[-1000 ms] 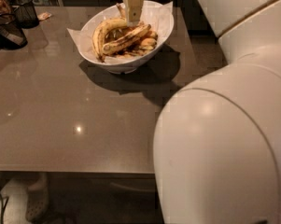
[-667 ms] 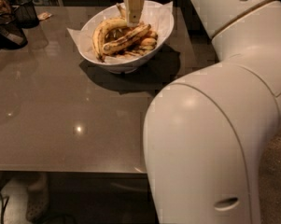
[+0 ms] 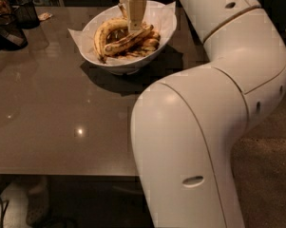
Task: Pick banana from white bowl
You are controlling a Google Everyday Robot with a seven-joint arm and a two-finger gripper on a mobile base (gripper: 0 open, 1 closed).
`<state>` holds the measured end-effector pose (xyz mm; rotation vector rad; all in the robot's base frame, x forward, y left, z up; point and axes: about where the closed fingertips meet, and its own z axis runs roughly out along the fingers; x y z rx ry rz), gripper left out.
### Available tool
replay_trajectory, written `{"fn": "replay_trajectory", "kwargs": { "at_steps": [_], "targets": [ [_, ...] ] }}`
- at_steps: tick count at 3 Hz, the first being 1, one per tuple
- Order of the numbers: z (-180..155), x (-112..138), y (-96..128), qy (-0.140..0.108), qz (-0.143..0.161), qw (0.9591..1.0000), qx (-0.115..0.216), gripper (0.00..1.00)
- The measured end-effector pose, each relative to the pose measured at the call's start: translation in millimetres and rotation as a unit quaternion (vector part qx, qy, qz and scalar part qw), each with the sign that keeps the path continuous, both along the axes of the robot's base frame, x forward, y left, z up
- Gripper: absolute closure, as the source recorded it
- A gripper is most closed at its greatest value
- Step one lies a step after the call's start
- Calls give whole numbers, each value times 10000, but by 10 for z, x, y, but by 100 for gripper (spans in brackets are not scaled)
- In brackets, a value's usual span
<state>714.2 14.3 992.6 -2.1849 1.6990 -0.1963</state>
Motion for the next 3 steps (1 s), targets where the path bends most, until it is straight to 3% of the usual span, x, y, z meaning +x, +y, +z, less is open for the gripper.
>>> {"fn": "replay_trajectory", "kwargs": {
  "at_steps": [1,2,3],
  "targets": [
    [-126,65,-12,96,-48,9999,-66,28],
    [-238,118,-7,185,-70,9997,-129,37],
    [-321,158,-19,254,-104,9995,-172,56]
  ]
}}
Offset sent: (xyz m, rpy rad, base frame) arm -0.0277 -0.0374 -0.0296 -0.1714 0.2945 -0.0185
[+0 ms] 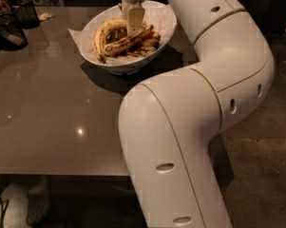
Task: Pick banana from white bowl
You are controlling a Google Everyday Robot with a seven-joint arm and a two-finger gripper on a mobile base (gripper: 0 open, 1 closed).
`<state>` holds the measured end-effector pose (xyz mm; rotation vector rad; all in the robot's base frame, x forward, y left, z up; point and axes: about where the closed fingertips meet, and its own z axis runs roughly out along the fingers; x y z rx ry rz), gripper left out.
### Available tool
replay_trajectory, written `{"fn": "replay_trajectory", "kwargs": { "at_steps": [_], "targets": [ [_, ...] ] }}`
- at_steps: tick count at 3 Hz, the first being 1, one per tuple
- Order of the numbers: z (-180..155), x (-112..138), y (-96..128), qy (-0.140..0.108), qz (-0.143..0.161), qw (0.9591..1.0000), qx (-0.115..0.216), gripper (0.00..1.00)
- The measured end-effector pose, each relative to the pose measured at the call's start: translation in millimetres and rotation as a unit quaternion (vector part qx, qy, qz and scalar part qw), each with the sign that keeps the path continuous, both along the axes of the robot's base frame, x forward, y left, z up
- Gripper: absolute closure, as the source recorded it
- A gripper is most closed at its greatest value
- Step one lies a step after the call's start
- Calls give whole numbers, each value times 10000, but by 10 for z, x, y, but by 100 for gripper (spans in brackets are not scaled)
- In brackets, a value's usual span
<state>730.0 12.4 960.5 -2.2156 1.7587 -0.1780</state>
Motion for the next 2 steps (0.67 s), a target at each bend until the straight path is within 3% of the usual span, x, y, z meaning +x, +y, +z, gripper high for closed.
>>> {"fn": "replay_trajectory", "kwargs": {
  "at_steps": [1,2],
  "targets": [
    [-70,28,-15,63,-25,10000,-41,65],
    [-143,53,-32,125,-35,9999,-105,63]
  ]
}}
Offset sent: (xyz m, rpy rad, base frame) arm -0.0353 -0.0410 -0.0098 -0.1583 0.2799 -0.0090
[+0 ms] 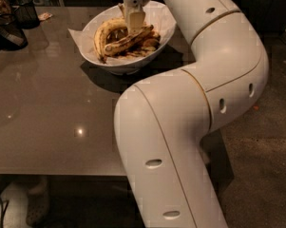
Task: Pick banana from white bowl
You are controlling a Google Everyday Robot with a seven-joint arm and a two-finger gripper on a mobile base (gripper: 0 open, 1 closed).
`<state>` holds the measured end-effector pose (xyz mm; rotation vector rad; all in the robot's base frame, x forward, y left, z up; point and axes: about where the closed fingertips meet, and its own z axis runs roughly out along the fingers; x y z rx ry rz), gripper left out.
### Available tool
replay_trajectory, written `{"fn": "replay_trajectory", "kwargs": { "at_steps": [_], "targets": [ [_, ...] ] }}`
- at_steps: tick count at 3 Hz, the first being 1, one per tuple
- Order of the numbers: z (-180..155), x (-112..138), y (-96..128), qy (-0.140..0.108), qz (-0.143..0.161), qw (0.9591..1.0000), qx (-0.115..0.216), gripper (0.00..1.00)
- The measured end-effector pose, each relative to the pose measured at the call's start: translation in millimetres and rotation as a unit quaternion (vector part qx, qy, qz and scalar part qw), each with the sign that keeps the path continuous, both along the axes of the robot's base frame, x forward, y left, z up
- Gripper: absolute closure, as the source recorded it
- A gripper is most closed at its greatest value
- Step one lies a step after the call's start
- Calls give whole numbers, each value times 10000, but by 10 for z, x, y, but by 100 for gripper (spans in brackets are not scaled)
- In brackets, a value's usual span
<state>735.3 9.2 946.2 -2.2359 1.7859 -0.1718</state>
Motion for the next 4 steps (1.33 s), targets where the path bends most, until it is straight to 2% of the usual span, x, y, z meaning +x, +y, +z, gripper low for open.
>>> {"fn": "replay_trajectory", "kwargs": {
  "at_steps": [1,3,4],
  "targets": [
    [-65,18,-9,56,18,10000,-67,54],
    [-128,50,-66,101,-11,9998,-194,59],
    [-154,58,-82,128,-9,9996,-235,56]
  ]
}}
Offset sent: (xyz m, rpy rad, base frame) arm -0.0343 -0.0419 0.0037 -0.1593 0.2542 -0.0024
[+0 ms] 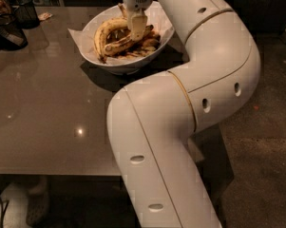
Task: Pick banana from white bowl
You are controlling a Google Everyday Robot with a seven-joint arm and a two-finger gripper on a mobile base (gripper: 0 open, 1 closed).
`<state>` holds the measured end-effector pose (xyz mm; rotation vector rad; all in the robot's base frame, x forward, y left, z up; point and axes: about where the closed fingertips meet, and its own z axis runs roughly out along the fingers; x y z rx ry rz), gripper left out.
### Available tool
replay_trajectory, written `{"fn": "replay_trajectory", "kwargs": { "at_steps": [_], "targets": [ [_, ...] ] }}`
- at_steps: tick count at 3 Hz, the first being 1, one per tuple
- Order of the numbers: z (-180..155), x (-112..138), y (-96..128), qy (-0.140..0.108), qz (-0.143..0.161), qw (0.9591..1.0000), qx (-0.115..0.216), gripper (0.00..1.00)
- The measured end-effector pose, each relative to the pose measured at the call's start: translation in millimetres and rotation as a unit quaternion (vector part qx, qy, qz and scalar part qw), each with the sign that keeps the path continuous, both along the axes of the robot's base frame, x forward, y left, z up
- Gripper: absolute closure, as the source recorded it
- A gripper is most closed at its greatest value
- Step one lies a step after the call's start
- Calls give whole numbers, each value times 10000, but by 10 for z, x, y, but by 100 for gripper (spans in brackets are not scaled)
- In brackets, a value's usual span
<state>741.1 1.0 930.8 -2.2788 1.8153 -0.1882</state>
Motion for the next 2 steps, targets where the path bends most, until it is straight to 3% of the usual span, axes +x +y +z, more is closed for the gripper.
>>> {"fn": "replay_trajectory", "kwargs": {
  "at_steps": [2],
  "targets": [
    [40,32,-13,-81,56,9998,-178,56]
  ]
}}
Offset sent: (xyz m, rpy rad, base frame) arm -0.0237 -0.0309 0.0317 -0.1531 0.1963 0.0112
